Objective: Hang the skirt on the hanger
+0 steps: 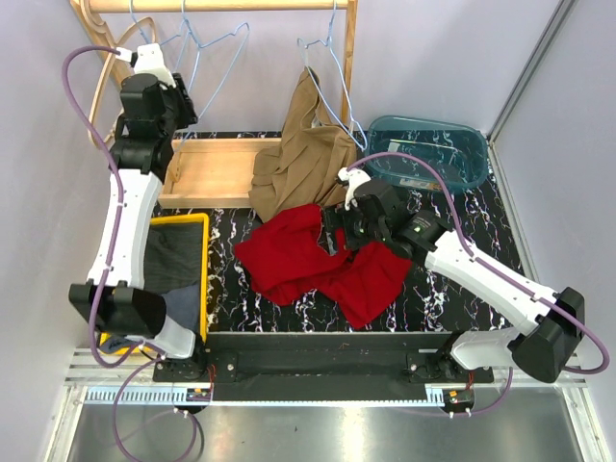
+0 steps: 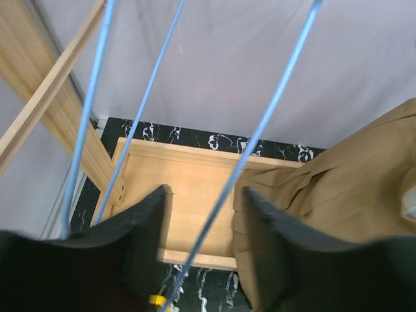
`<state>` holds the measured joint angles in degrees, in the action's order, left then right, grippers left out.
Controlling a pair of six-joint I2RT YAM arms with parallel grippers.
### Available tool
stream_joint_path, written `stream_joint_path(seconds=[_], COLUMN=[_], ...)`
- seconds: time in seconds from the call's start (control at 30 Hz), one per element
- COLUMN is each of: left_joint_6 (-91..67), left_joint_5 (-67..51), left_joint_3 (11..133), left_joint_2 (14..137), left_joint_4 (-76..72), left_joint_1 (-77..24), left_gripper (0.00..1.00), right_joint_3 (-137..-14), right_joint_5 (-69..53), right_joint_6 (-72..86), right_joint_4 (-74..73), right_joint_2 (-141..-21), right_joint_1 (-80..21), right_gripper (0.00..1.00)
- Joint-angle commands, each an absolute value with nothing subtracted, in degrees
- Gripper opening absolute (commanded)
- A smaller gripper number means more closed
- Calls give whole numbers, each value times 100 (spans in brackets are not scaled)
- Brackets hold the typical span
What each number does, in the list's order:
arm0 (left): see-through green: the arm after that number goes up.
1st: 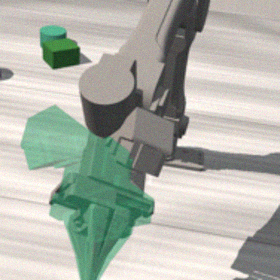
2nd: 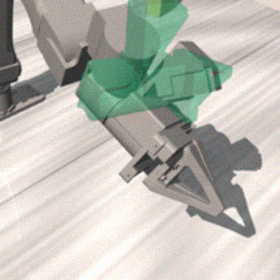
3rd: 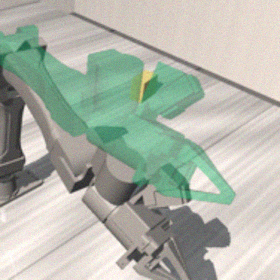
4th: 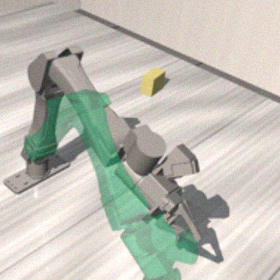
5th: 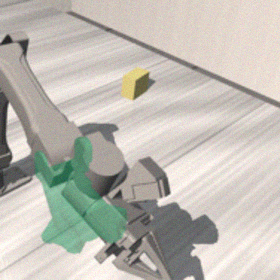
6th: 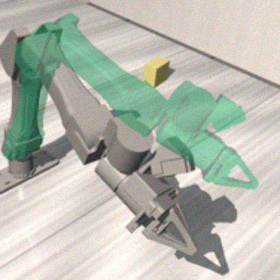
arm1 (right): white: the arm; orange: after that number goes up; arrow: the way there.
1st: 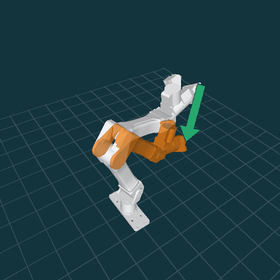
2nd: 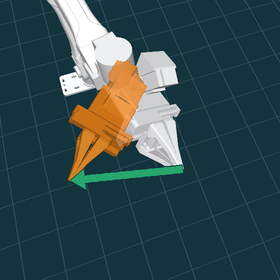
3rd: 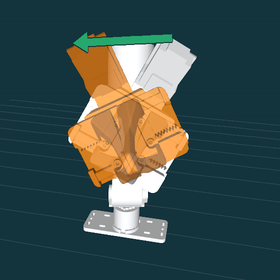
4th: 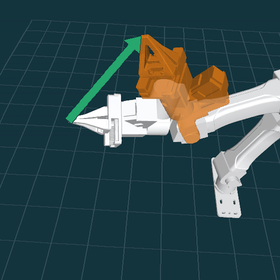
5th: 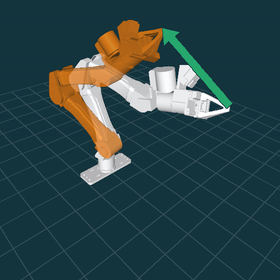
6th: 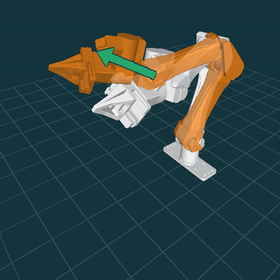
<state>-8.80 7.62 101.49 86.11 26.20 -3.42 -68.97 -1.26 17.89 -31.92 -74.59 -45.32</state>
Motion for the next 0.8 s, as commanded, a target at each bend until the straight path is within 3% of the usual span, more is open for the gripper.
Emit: stream_joint_path(seconds=[0.0, 0.03, 0.17, 0.27, 0.77], left_joint_6=[-914, -888, -826, -713, -360], left_joint_5=[79, 36, -167, -368, -1810], left_joint_3=[10590, 10652, 10881, 10820, 10399], left_joint_2=[8990, 9061, 9281, 9176, 7912], left_joint_4=[2021, 2030, 2136, 2057, 2197], left_joint_1=[-115, -97, -44, -35, -35], left_gripper=[32, 31, 9, 1, 0], right_joint_3=[-6996, -6996, -6987, -6987, -7031], right_joint_5=[-264, -246, -185, -158, -35], right_joint_6=[1863, 1881, 1898, 1916, 1960], right_joint_4=[-2997, -2988, -2988, -2997, -3023], right_joint_2=[-7523, -7532, -7523, -7541, -7383], right_joint_1=[-4526, -4526, -4535, -4526, -4526], right_gripper=[90, 90, 90, 90, 91])
